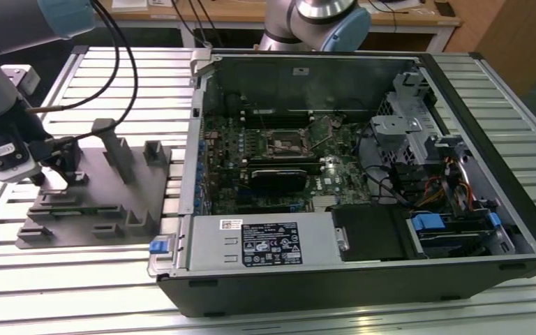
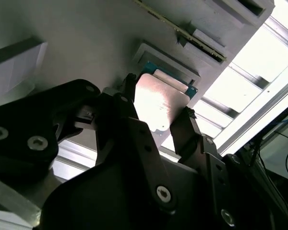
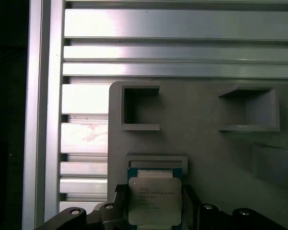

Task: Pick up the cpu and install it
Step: 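Pick up the cpu and move it towards the insertion slot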

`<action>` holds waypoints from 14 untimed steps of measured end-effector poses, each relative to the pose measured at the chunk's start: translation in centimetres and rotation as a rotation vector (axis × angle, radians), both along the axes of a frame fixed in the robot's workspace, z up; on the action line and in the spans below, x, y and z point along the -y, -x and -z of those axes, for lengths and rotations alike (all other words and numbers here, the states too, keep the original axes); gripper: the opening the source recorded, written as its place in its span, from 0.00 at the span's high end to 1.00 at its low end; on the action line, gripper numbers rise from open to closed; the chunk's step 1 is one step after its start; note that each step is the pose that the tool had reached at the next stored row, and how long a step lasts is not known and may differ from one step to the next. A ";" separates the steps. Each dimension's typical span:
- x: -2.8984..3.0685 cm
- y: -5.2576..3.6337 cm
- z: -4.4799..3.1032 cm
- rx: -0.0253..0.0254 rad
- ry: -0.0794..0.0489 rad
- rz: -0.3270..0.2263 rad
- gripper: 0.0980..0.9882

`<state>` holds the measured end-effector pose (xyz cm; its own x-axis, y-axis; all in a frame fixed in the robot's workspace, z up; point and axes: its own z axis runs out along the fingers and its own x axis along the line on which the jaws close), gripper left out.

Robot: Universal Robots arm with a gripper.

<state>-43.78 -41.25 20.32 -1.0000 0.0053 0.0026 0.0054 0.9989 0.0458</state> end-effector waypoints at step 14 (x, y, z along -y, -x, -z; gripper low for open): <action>0.00 0.11 -0.20 0.0003 0.000 0.000 0.50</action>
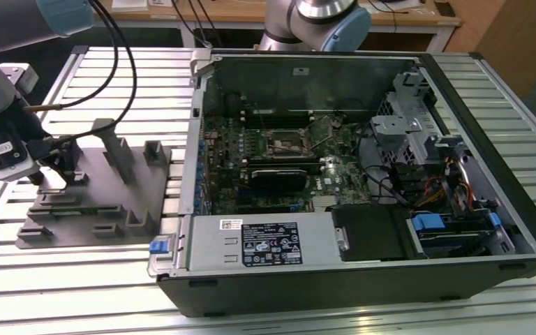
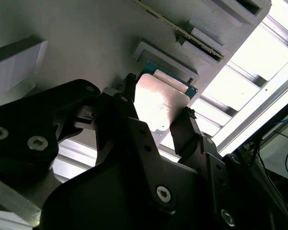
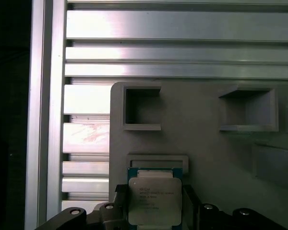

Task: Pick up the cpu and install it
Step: 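Pick up the cpu and move it towards the insertion slot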

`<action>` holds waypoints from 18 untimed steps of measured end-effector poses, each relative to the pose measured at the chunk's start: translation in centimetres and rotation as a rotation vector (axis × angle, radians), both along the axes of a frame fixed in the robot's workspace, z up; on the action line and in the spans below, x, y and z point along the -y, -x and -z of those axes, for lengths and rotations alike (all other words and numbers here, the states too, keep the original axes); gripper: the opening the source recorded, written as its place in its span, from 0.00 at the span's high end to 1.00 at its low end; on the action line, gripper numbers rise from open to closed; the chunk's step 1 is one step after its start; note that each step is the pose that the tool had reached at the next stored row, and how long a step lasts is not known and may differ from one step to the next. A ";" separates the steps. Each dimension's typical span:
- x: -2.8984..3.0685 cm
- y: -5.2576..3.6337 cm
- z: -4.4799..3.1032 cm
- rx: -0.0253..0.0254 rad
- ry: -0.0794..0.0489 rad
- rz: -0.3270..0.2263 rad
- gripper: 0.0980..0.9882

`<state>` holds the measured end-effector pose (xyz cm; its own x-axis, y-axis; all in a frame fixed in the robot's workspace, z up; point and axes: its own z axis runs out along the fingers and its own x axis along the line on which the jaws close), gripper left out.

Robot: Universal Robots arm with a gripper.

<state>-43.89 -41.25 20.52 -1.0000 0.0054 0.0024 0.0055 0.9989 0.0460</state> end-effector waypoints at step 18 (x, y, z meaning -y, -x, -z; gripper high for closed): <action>0.00 0.00 -1.16 0.0002 0.000 0.000 0.50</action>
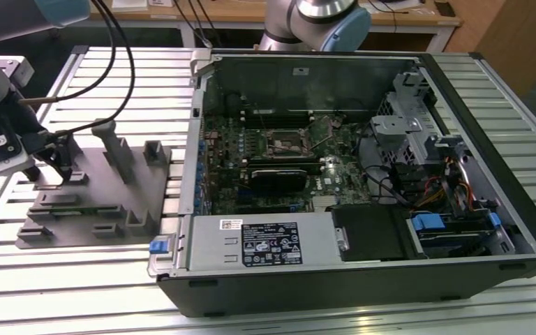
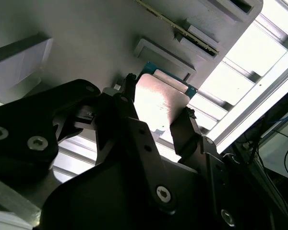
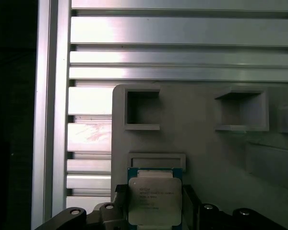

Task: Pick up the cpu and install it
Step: 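Pick up the cpu and move it towards the insertion slot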

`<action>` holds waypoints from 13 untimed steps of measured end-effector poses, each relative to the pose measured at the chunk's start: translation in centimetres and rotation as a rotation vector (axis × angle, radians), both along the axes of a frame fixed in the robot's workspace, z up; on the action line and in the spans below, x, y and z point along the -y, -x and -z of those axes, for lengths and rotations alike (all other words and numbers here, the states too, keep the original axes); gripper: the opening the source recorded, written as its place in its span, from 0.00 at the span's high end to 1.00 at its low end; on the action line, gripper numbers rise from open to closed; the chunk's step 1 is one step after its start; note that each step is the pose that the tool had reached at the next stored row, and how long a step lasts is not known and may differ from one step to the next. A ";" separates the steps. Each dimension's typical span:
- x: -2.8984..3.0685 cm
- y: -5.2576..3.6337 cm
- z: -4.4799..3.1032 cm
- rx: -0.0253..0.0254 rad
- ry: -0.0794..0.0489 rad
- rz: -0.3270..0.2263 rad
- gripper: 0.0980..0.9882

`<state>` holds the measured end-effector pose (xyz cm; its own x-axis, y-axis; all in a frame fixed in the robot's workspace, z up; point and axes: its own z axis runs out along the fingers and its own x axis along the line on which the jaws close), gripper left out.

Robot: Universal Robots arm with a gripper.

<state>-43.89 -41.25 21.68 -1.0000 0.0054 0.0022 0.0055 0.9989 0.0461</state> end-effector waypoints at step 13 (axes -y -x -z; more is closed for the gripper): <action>0.00 0.00 -0.24 -0.0002 0.000 0.000 0.50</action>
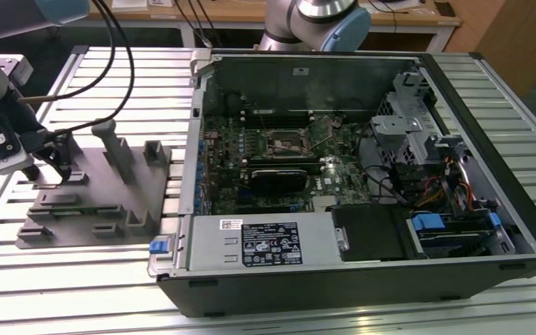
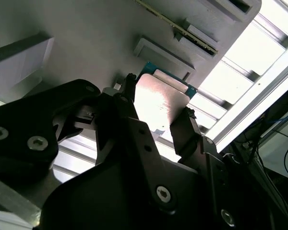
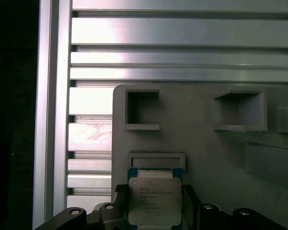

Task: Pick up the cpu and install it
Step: 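Pick up the cpu and move it towards the insertion slot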

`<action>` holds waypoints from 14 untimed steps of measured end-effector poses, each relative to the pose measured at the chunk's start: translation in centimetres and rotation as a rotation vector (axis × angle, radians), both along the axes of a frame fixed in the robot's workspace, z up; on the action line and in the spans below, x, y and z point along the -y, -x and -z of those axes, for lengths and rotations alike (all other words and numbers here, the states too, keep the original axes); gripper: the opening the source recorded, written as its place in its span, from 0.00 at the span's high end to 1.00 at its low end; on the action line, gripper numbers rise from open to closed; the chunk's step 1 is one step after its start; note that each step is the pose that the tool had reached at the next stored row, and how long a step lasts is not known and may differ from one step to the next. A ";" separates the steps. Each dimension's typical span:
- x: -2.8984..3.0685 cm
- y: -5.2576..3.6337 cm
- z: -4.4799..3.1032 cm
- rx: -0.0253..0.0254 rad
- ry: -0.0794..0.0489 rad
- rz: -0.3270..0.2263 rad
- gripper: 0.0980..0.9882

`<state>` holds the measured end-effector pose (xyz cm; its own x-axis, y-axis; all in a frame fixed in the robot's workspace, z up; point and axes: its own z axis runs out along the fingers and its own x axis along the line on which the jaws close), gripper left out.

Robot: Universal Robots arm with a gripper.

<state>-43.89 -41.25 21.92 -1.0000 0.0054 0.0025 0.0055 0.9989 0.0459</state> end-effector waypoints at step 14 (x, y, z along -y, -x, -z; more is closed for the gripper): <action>0.00 0.00 -0.40 0.0000 0.000 0.000 0.50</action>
